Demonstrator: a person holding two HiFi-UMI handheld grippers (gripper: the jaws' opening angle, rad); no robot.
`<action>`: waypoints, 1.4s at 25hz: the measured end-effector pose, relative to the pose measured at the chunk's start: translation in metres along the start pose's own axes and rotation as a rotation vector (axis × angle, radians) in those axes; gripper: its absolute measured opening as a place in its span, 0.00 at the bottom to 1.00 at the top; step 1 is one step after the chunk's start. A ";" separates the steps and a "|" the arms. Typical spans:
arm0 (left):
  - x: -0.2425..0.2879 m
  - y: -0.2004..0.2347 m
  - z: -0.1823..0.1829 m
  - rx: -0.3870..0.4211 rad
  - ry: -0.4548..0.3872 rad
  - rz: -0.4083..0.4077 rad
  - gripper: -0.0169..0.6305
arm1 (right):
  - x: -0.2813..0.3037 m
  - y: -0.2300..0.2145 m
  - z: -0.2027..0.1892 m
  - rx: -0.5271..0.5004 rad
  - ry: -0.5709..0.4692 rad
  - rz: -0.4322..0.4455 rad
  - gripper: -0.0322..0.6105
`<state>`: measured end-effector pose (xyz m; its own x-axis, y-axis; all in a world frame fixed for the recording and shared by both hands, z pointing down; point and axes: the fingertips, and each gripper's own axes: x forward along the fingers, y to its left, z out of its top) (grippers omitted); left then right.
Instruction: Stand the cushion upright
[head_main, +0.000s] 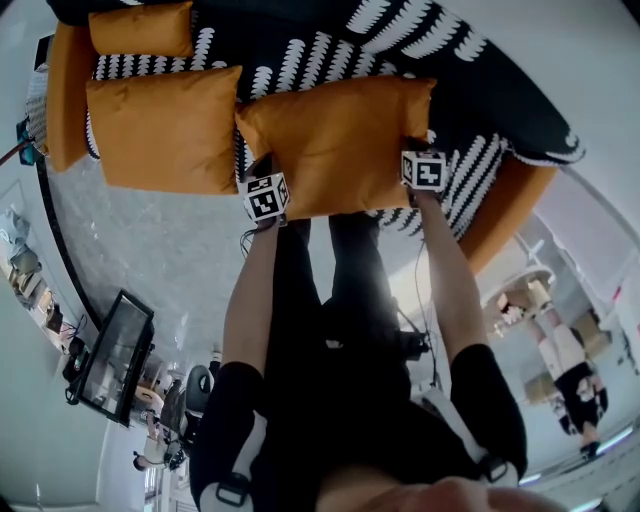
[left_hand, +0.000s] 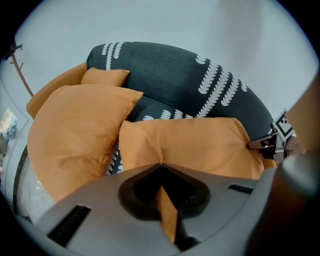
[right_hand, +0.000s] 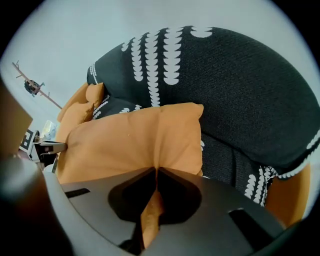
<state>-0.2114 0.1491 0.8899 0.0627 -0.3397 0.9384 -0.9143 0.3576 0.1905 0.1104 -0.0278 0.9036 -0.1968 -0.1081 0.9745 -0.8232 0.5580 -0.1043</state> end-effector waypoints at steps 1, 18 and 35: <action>-0.002 0.000 -0.001 -0.002 -0.001 -0.001 0.03 | -0.002 0.001 -0.001 0.003 -0.007 -0.001 0.07; -0.053 -0.022 0.000 0.122 -0.052 -0.033 0.02 | -0.058 0.001 -0.037 0.085 -0.101 -0.018 0.06; -0.092 -0.091 0.041 0.334 -0.093 -0.106 0.02 | -0.149 -0.033 -0.078 0.277 -0.229 -0.091 0.06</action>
<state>-0.1505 0.1117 0.7742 0.1409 -0.4430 0.8854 -0.9860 0.0179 0.1659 0.2084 0.0343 0.7776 -0.2039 -0.3457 0.9159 -0.9497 0.2970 -0.0993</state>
